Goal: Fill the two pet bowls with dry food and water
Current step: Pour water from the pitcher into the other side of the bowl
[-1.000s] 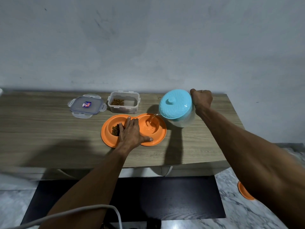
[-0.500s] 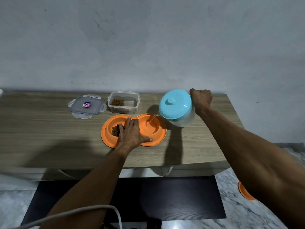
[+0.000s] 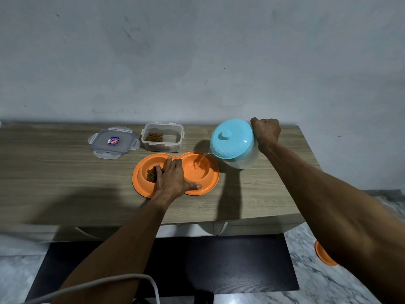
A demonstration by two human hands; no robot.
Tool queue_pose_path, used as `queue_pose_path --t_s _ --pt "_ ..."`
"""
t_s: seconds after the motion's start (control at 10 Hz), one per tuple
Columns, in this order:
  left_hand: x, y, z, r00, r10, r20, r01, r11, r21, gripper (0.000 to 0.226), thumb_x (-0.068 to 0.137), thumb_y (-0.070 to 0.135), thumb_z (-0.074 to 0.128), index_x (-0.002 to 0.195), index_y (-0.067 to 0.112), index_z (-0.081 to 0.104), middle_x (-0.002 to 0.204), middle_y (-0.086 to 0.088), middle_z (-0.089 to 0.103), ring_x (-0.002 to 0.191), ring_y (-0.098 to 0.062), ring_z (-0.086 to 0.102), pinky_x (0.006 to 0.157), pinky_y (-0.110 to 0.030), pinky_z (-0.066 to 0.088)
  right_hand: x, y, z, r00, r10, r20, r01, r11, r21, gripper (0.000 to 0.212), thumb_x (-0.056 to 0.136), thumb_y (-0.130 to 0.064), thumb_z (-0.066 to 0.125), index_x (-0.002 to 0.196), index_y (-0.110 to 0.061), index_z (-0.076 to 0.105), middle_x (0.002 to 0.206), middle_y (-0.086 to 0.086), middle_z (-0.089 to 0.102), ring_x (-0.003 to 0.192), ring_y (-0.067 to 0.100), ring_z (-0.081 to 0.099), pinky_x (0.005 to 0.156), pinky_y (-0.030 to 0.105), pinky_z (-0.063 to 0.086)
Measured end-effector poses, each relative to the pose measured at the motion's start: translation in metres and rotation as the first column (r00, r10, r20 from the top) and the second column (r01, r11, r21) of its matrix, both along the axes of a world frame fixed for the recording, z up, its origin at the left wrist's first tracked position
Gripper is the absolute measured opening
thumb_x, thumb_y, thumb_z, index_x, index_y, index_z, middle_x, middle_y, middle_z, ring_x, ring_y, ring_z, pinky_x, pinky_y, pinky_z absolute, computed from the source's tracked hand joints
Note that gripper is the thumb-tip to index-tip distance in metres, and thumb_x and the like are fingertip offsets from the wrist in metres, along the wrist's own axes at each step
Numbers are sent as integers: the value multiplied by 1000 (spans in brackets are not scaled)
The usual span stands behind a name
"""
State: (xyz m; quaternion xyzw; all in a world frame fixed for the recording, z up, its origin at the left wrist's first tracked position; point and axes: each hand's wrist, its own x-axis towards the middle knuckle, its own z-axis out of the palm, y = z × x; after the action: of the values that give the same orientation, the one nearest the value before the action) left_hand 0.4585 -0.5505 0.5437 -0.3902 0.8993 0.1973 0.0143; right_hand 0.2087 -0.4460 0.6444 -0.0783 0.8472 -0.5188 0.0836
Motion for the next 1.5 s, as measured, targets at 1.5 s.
queue_pose_path --t_s 1.5 --pt "0 -1 0 1000 -6 -6 6 1000 5 118 64 71 72 152 10 23 160 -10 25 152 -27 7 119 -60 4 -2 -5 5 995 58 -83 -54 997 55 37 76 -17 59 45 -12 38 47 1 36 61 21 37 64 33 39"
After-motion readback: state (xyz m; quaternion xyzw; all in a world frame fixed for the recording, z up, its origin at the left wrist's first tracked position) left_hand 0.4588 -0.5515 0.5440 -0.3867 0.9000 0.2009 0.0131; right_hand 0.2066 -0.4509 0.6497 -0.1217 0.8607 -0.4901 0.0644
